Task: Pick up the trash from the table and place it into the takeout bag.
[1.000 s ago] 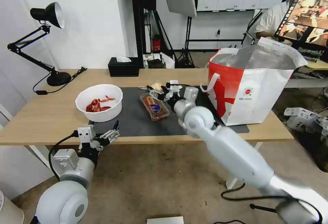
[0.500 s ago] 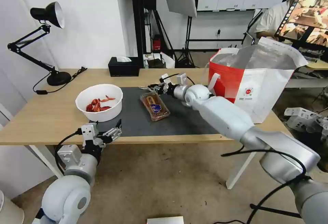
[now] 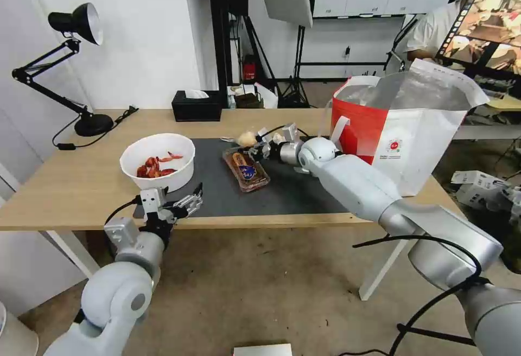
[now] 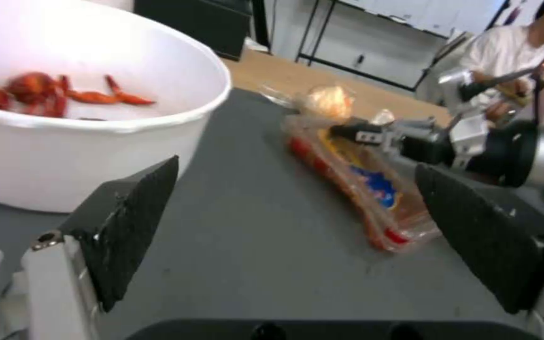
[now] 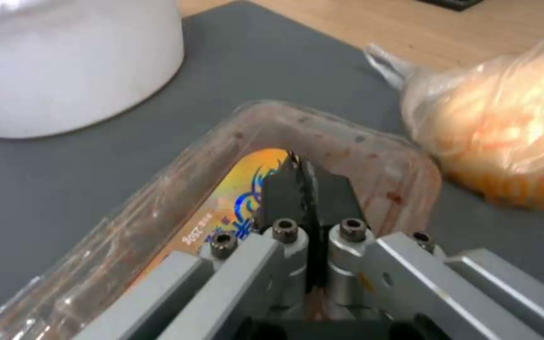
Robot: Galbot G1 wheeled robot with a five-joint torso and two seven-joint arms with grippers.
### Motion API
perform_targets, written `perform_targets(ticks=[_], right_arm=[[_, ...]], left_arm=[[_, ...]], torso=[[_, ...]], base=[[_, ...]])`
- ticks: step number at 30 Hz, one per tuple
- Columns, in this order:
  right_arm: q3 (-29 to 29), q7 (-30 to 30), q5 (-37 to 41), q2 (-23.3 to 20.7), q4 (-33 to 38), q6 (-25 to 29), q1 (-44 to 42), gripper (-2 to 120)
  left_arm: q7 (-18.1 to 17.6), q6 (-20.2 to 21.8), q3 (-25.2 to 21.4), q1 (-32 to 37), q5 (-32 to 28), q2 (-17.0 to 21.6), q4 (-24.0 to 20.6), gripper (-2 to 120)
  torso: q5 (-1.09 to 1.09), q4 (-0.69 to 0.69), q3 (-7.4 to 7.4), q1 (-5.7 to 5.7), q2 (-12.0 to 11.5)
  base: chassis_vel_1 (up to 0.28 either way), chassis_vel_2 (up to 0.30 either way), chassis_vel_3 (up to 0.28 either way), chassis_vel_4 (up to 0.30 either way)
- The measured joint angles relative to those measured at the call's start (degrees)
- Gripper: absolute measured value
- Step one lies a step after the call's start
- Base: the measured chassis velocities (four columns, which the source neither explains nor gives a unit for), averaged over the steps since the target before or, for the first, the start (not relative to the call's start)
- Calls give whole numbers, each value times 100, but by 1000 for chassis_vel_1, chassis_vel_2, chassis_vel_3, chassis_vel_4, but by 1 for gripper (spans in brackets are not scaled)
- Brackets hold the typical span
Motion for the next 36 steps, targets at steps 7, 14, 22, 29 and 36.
perform_targets(ticks=[7, 14, 22, 29, 36], right_arm=[[-51, 82, -13, -24, 77, -66, -59, 0], [-102, 285, 49, -141, 352, -151, -75, 0], [-116, 423, 187, -266, 612, -222, -138, 0], [-116, 474, 208, -285, 662, -234, -191, 0], [-116, 527, 252, -297, 715, -248, -161, 0]], left_arm=[[-6, 307, 159, -375, -1164, 145, 247, 100], [-218, 545, 439, -1008, -2705, 209, 567, 100], [-629, 559, 940, -1711, -3415, 120, 1094, 100], [-1086, 541, 1320, -2272, -3765, 23, 1614, 100], [-1542, 529, 1580, -2717, -3820, -133, 2147, 100]], torso=[[0, 0, 0, 0, 0], [0, 0, 0, 0, 0], [0, 0, 0, 0, 0], [0, 0, 0, 0, 0], [0, 1, 1, 0, 0]], base=[[0, 0, 0, 0], [0, 0, 0, 0], [0, 0, 0, 0], [0, 0, 0, 0], [0, 0, 0, 0]])
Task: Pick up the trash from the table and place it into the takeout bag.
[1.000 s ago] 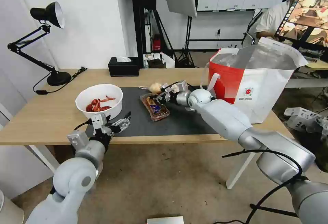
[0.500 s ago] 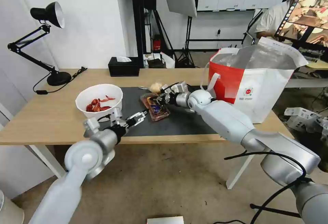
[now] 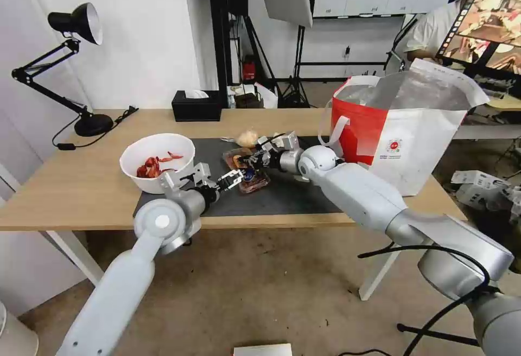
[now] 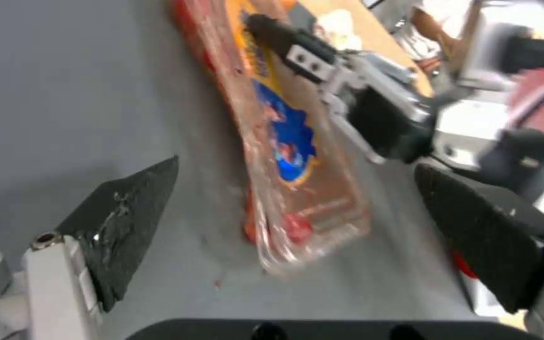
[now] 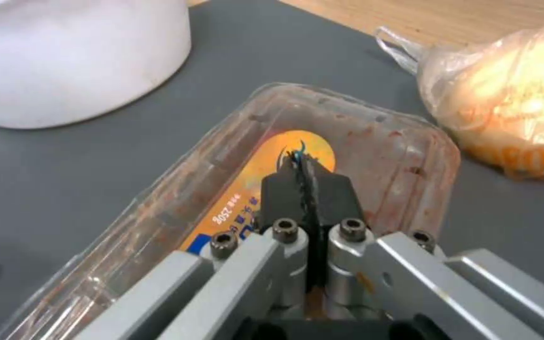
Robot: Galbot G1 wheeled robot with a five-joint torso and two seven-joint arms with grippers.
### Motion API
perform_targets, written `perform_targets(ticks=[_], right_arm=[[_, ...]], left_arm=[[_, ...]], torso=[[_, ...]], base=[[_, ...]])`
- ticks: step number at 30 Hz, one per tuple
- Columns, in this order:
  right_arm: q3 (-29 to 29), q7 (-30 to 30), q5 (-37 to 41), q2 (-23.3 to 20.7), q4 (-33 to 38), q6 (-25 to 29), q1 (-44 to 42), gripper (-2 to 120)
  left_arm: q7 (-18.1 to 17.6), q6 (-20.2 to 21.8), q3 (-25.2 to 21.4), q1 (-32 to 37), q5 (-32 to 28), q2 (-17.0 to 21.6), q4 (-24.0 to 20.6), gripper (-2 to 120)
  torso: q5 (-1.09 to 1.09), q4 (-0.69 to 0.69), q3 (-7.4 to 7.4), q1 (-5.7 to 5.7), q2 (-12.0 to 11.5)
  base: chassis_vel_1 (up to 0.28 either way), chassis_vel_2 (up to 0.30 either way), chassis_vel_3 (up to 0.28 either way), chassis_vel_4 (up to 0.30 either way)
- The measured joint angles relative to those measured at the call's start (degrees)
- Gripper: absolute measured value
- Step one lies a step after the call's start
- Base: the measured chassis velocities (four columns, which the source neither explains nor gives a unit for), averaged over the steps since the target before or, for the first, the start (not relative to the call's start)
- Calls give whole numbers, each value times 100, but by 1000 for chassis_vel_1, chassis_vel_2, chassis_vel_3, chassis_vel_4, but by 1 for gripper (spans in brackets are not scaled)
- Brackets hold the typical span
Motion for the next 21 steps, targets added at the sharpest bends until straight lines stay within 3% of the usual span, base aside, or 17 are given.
perform_targets(ticks=[14, 21], right_arm=[[40, 79, 144, -178, 124, -6, -29, 0], [49, 113, 207, -198, 187, -6, -51, 0]], left_arm=[[-374, -14, 327, -486, -90, -237, 598, 100], [-463, -38, 333, -555, -268, -312, 691, 99]], torso=[[0, -1, 0, 0, 1], [0, 0, -1, -1, 1]], base=[[0, 0, 0, 0], [0, 0, 0, 0]])
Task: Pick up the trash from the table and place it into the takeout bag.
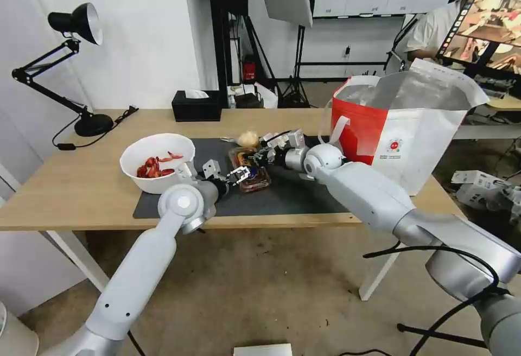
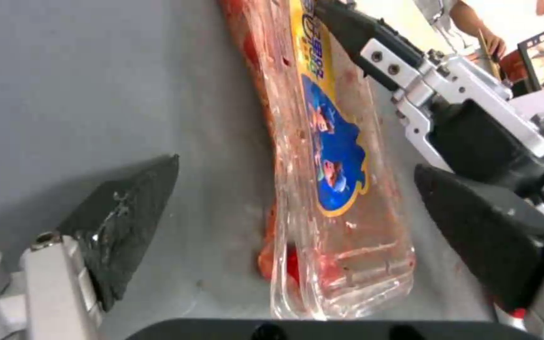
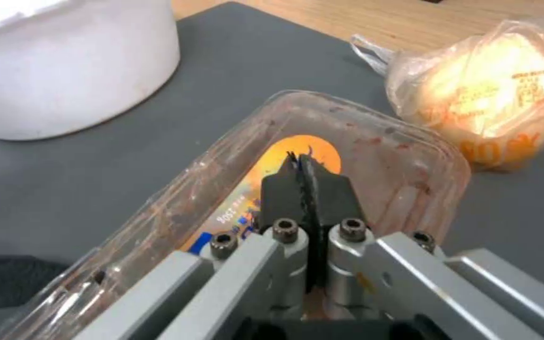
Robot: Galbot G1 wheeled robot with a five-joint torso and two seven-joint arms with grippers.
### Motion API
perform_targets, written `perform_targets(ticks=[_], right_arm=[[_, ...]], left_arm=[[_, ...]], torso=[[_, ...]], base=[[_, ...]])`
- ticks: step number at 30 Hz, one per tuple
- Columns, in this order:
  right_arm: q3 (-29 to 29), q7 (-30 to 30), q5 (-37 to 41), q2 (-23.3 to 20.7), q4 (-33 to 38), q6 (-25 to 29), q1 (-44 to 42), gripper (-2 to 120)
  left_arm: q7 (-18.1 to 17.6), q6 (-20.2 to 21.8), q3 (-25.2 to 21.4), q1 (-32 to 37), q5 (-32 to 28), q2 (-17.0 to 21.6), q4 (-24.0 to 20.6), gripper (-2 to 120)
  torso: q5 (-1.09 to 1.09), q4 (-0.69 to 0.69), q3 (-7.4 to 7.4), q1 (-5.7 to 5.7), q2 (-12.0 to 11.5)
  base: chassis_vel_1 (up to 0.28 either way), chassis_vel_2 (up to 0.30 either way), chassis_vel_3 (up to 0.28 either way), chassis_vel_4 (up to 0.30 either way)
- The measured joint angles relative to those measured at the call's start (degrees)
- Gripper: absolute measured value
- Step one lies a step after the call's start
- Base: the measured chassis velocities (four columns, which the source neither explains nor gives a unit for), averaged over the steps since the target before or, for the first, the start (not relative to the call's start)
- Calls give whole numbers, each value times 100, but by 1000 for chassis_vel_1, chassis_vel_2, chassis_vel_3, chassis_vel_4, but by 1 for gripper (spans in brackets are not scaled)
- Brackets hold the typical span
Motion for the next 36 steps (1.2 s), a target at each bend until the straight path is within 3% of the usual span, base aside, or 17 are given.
perform_targets(ticks=[6, 8, 10, 17, 28, 33, 36], right_arm=[[2, 31, 11, -1, 44, -3, -44, 0], [3, 36, 12, -2, 45, -3, -48, 0], [7, 52, 20, -10, 66, -4, -70, 0], [12, 72, 43, -37, 115, -9, -102, 0], [77, 148, 172, -82, 253, -23, -152, 0], [287, 341, 386, -165, 525, 17, -274, 0], [651, 880, 698, -352, 1095, 325, -555, 0]], left_arm=[[-97, -24, 5, -2, -73, -51, 9, 79], [-100, -29, 7, 0, -74, -53, 9, 77], [-115, -85, 21, 18, -80, -60, 9, 64], [-139, -125, 23, 34, -82, -53, 9, 44], [-125, -175, 22, 63, -66, -37, 22, 0], [-122, -231, 3, 114, -56, -22, -20, 0], [-136, -295, -9, 154, -37, -17, -103, 0]], torso=[[-1, 0, 0, 0, 0], [-1, 0, 0, 0, 0], [-1, -1, 0, 0, 0], [-1, -1, 1, 1, -1], [-1, -2, 0, 1, 0], [-1, -1, 0, 1, 0], [-1, 1, 0, 1, -1]], base=[[0, 0, 0, 0], [0, 0, 0, 0], [0, 0, 0, 0], [0, 0, 0, 0], [0, 0, 0, 0], [0, 0, 0, 0], [0, 0, 0, 0]])
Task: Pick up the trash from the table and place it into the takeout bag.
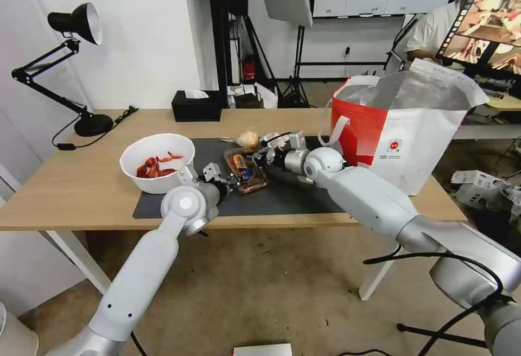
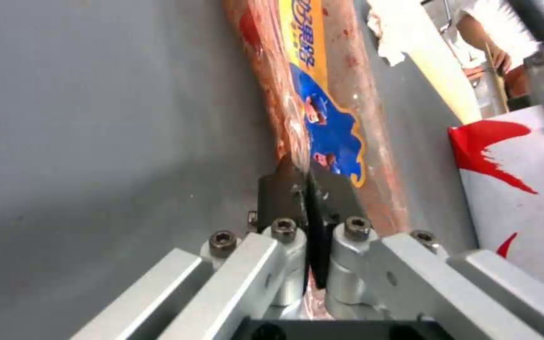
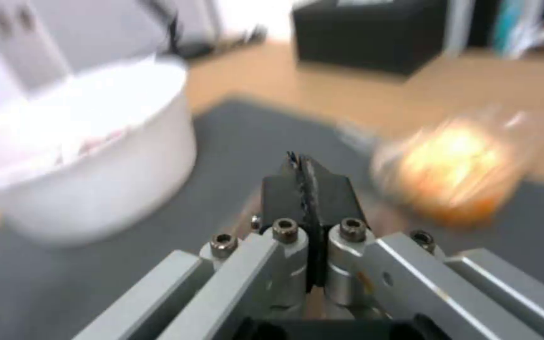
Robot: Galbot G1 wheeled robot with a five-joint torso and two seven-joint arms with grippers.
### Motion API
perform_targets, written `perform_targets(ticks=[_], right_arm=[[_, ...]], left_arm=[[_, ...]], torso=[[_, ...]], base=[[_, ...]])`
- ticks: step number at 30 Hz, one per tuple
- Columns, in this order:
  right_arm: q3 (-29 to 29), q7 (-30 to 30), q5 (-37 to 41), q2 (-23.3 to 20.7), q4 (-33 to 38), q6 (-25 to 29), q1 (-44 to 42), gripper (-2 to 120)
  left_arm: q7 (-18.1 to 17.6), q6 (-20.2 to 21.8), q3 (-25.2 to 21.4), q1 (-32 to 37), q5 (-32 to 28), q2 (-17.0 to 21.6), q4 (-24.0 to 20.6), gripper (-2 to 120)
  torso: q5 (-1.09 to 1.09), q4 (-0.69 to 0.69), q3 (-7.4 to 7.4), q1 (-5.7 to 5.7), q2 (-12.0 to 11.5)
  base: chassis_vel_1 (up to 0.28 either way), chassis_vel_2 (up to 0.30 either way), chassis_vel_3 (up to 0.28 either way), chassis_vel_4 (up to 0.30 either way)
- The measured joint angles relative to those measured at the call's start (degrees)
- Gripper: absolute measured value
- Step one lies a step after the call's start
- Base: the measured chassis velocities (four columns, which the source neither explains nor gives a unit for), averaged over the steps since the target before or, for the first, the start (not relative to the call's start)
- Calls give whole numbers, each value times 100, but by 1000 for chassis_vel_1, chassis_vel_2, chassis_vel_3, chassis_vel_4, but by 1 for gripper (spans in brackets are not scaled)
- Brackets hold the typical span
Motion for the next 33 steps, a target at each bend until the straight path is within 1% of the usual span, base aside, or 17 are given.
perform_targets(ticks=[1, 3, 4, 5, 8, 9, 11, 12, 15, 18, 19, 21, 23, 28, 30, 31, 33], right_arm=[[0, 0, 0, 0, 0, 0, 0, 0], [265, 468, 89, -171, 462, 143, -267, 6], [523, 970, 112, -388, 1036, 262, -598, 11], [523, 970, 112, -388, 1036, 262, -598, 11], [1070, 1925, 40, -945, 2258, 455, -1453, 26], [1070, 1925, 40, -945, 2258, 455, -1453, 26], [1566, 2293, -143, -1342, 3079, 583, -2242, 38], [1566, 2293, -143, -1342, 3079, 583, -2242, 38], [2078, 2617, -418, -1746, 3919, 676, -3135, 55], [2166, 2622, -651, -1855, 4143, 757, -3469, 63], [2166, 2622, -651, -1855, 4143, 757, -3469, 63], [2369, 2619, -892, -1952, 4383, 810, -3864, 73], [2531, 2632, -1071, -2006, 4549, 825, -4134, 78], [3253, 2680, -1715, -2071, 5172, 1094, -5580, 97], [3625, 2586, -2053, -1987, 5318, 1339, -6339, 100], [3625, 2586, -2053, -1987, 5318, 1339, -6339, 100], [3961, 2475, -2356, -1849, 5348, 1628, -6920, 100]], left_arm=[[0, 0, 0, 0, 0, 0, 0, 0], [-2, -54, -6, 8, 37, 0, -66, 0], [-2, -108, -4, 8, 119, 2, -149, 0], [-2, -108, -4, 8, 119, 2, -149, 0], [0, -185, 25, -76, 238, 57, -356, 0], [0, -185, 25, -76, 238, 57, -356, 0], [7, -263, 67, -199, 324, 123, -512, 0], [7, -263, 67, -199, 324, 123, -512, 0], [93, -340, 54, -338, 538, 239, -736, 0], [151, -399, -122, -341, 777, 401, -979, 0], [151, -399, -122, -341, 777, 401, -979, 0], [267, -467, -95, -514, 1046, 483, -993, 0], [366, -512, -10, -700, 1166, 493, -944, 0], [700, -760, 520, -1674, 1349, 403, -535, 0], [794, -872, 838, -2203, 1401, 253, -255, 0], [794, -872, 838, -2203, 1401, 253, -255, 0], [874, -1019, 1211, -2712, 1548, 21, 84, 0]], torso=[[0, 0, 0, 0, 0], [1, 0, 0, 1, 0], [1, 0, 0, 1, 0], [1, 0, 0, 1, 0], [3, -3, 0, 0, 0], [3, -3, 0, 0, 0], [2, -3, 0, -1, 0], [2, -3, 0, -1, 0], [-1, -8, -1, -1, 0], [2, -1, -1, -1, 0], [2, -1, -1, -1, 0], [-1, 7, 0, -1, 0], [-2, 6, 0, -1, 0], [2, -3, 0, -1, 0], [2, -5, 0, -1, 0], [2, -5, 0, -1, 0], [2, -2, 0, -1, 0]], base=[[0, 0, 0, 0], [0, 0, 0, 0], [0, 0, 0, 0], [0, 0, 0, 0], [0, 0, 0, 0], [0, 0, 0, 0], [0, 0, 0, 0], [0, 0, 0, 0], [0, 0, 0, 0], [0, 0, 0, 0], [0, 0, 0, 0], [0, 0, 0, 0], [0, 0, 0, 0], [0, 0, 0, 0], [0, 0, 0, 0], [0, 0, 0, 0], [0, 0, 0, 0]])
